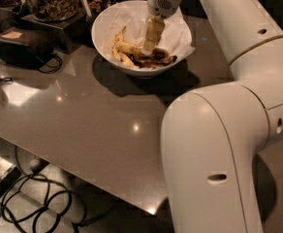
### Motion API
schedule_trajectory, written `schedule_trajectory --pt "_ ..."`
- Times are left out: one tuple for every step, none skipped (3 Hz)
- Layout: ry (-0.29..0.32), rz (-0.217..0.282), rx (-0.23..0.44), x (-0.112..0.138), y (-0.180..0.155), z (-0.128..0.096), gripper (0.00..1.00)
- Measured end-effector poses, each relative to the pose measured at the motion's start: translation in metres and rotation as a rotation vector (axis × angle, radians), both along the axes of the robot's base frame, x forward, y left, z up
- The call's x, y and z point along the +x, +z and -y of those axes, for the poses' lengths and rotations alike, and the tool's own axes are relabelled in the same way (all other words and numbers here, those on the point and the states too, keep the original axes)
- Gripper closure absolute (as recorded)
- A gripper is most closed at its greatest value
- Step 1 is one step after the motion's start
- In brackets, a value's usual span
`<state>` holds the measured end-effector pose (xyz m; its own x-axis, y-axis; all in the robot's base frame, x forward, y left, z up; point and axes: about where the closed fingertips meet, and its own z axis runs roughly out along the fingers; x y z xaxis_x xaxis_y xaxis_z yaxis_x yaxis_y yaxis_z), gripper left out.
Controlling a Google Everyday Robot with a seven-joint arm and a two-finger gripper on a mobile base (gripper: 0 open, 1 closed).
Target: Pick banana from white bowl
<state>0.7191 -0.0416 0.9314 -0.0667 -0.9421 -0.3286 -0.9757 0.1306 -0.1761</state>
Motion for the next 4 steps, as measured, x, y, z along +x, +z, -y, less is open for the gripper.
schedule_trajectory --pt "0.008 -0.017 0.004 0.006 -0.011 -0.008 0.34" --pt "0.007 -0.039 0.007 0.008 -0.021 -0.012 0.37" --pt "0.014 -0.063 0.010 0.006 -0.029 -0.016 0.32" --pt "0.016 -0.094 0.007 0.002 -0.039 -0.018 0.51"
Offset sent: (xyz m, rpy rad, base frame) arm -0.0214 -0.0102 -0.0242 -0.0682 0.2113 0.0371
